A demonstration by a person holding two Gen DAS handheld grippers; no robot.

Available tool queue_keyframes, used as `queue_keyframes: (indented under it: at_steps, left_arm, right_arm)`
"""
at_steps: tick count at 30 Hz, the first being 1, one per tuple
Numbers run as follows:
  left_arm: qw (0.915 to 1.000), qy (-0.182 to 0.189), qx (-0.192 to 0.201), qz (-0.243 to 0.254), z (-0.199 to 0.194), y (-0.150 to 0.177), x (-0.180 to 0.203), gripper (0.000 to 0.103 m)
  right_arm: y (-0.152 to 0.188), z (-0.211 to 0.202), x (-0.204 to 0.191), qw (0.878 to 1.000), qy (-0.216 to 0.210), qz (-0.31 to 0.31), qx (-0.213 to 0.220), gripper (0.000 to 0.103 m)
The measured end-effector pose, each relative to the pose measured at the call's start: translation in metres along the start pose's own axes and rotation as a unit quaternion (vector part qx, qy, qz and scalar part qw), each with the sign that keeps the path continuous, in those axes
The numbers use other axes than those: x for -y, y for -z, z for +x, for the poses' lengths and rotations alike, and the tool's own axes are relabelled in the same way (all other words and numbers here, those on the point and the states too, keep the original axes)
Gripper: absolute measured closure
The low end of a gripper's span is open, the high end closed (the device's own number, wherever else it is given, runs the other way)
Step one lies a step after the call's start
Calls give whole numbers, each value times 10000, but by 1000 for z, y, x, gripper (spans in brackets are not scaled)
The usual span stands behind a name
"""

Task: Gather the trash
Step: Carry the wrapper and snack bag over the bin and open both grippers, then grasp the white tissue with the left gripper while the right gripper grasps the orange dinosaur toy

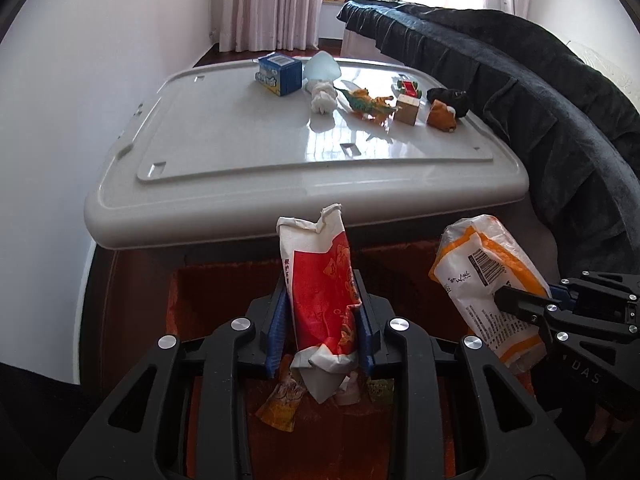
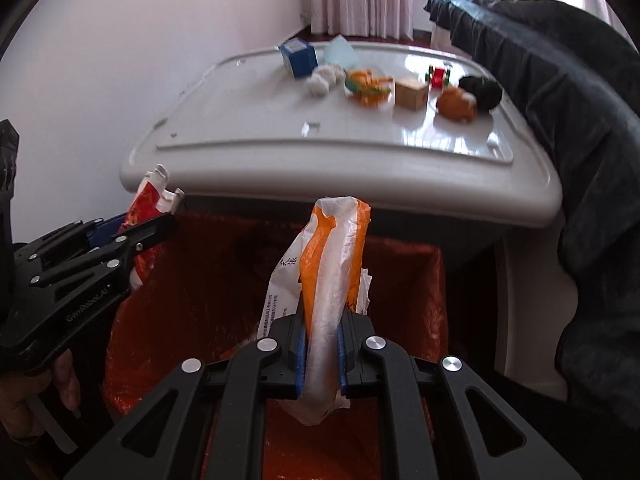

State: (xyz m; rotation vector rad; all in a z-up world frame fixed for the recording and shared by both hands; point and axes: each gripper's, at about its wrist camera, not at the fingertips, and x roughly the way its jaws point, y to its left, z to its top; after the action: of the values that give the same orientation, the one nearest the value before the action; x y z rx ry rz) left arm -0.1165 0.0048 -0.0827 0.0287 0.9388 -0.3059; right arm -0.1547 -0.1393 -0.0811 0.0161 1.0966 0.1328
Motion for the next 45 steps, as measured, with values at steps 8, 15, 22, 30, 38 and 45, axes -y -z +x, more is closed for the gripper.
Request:
queue_keyframes:
  at_steps: [8, 15, 22, 30, 38, 45]
  left_arm:
    - [9987, -369, 159, -315, -8, 3, -6, 18]
    - [9982, -263, 365, -407, -12, -8, -13, 16]
    - [9973, -245, 654, -238, -16, -27, -6, 16]
    - [9956, 44, 888, -284, 20, -94, 0, 16]
    - [9968, -86, 772, -159, 96, -158, 5, 16]
    - [9989, -48, 452, 74, 160, -198, 13, 18]
  right_arm:
    - [1, -14, 1, 9984, 415, -6, 381, 26]
    - [-10, -35, 5, 9931, 543, -96, 1036, 22]
    - [-26, -42, 13, 9918, 507, 27, 1175, 21]
    - [-58, -62, 27, 9834, 476, 277, 1728, 20]
    - [-66, -71, 43, 9752, 651, 318, 2090, 17]
    - [-66, -54, 52, 9806, 551, 278, 1858, 17]
